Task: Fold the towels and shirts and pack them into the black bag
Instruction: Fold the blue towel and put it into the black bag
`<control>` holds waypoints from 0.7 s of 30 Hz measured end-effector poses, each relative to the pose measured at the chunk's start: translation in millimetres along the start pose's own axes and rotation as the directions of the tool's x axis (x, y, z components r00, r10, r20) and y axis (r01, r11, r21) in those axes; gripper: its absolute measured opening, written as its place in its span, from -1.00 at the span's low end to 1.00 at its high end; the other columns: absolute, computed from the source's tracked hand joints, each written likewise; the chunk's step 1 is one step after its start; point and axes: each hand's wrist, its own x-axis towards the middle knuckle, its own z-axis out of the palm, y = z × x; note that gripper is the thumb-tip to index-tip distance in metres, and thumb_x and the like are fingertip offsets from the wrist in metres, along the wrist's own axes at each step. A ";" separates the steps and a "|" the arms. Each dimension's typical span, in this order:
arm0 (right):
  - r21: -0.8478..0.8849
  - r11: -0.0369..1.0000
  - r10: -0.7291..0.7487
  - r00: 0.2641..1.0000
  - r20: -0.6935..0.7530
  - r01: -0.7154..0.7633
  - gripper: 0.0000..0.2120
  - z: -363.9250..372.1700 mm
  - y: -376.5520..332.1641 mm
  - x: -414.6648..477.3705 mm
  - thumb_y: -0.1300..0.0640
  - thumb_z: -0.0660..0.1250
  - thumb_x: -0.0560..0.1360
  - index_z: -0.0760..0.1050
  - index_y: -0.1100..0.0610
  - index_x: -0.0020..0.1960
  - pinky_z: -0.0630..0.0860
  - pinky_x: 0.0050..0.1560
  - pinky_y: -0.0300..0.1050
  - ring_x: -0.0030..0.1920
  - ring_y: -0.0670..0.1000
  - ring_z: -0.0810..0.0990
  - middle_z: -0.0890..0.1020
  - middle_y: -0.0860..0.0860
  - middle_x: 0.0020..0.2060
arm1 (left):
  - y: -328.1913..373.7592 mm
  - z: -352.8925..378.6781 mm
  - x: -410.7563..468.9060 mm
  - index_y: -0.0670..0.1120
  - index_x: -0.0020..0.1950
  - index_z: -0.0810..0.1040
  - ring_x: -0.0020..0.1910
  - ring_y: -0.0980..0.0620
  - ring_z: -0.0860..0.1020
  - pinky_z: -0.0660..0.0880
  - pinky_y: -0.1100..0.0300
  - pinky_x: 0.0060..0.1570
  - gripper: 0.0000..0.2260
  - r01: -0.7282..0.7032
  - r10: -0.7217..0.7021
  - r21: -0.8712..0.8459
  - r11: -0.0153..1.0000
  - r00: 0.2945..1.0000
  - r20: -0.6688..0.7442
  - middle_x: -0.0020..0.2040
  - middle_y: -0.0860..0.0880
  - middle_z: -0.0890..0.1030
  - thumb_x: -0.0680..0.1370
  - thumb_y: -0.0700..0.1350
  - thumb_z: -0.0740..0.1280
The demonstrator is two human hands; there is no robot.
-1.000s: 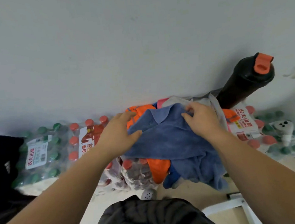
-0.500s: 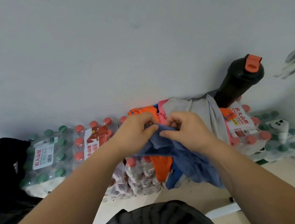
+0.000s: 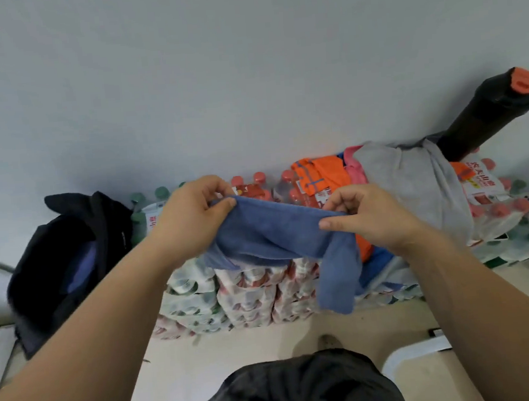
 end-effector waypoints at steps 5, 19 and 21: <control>-0.021 0.991 0.131 0.986 0.107 -0.129 -0.88 37.1 -4.6 -4.8 0.15 0.52 0.45 0.63 0.19 -0.11 0.53 -0.12 0.05 -0.22 0.07 0.59 0.65 0.30 -0.20 | -30.3 -37.3 -23.2 0.03 -0.15 0.58 -0.32 0.13 0.49 0.31 0.26 -0.32 -0.91 0.077 -0.065 0.171 0.982 0.995 -0.074 -0.33 0.07 0.56 0.55 -0.11 0.36; -0.150 0.986 -0.034 0.971 0.239 0.071 -0.87 127.5 -81.0 18.6 0.22 0.37 0.55 0.67 0.09 -0.11 0.54 0.12 -0.11 -0.07 -0.12 0.65 0.71 -0.07 -0.17 | -59.4 -17.2 -48.1 -0.07 0.22 0.59 0.04 0.17 0.57 0.47 0.18 0.15 -0.81 0.020 0.094 -0.317 0.948 0.936 0.340 0.06 0.01 0.66 0.65 -0.08 0.30; -0.187 0.978 -0.056 0.976 0.210 0.097 -0.87 126.8 -81.6 21.9 0.22 0.36 0.56 0.67 0.10 -0.07 0.55 0.11 -0.16 -0.05 -0.15 0.65 0.71 -0.11 -0.15 | -60.7 -4.7 -46.6 -0.18 -0.01 0.58 -0.21 0.09 0.45 0.42 0.08 -0.09 -0.83 0.021 0.087 -0.321 0.947 0.944 0.317 -0.22 -0.07 0.55 0.66 -0.11 0.27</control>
